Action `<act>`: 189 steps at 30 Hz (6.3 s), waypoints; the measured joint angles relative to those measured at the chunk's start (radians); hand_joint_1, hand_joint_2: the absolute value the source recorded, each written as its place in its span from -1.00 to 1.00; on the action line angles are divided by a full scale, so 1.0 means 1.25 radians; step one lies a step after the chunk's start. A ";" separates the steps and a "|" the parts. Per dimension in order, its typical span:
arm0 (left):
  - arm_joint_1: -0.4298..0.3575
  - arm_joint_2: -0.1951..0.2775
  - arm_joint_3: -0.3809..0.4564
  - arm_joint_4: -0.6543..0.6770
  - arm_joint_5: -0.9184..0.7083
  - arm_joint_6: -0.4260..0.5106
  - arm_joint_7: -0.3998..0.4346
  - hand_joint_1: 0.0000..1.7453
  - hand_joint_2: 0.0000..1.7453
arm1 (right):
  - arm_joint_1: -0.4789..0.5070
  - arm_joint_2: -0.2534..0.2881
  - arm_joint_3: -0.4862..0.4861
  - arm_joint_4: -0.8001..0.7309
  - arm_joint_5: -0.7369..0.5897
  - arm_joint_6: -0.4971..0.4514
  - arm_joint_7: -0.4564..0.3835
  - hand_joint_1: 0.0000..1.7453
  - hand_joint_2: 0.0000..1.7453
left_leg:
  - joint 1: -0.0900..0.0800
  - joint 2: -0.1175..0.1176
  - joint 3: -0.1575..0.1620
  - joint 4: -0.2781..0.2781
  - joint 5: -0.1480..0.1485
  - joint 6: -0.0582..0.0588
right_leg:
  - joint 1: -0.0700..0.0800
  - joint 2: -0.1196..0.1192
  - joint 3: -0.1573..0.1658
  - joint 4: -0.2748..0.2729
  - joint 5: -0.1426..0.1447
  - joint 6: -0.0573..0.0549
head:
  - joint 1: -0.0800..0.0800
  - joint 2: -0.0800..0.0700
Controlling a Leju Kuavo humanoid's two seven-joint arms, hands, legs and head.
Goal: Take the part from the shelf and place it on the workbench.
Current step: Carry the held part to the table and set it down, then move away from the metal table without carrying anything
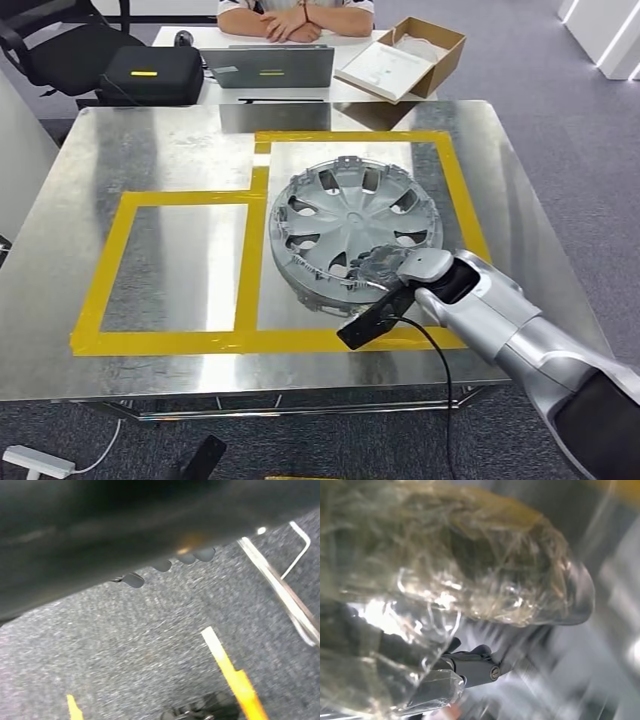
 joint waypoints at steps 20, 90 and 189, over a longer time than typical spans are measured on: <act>0.046 0.003 0.052 0.000 0.027 0.073 -0.040 -1.00 -1.00 | 0.694 0.159 -0.700 -0.712 -0.358 -0.863 -0.309 -1.00 -1.00 | 0.002 -0.005 -0.078 0.218 -0.126 -0.038 | -0.003 -0.006 0.035 -0.044 0.019 -0.033 | -0.005 0.000; 0.049 -0.005 0.101 0.000 0.044 0.086 -0.041 -1.00 -1.00 | 0.996 0.262 -0.858 -0.846 -0.502 -0.843 -0.423 -1.00 -1.00 | -0.006 0.003 0.113 -0.049 -0.053 -0.006 | -0.001 -0.009 0.037 -0.067 0.046 0.001 | -0.006 0.000; 0.046 0.022 0.262 -0.004 0.145 0.125 -0.126 -1.00 -1.00 | 1.063 0.417 -1.047 -0.668 -0.510 -0.647 -0.433 -1.00 -1.00 | -0.007 0.013 0.075 -0.034 -0.030 0.013 | 0.001 -0.008 -0.035 0.166 -0.079 0.013 | 0.002 0.000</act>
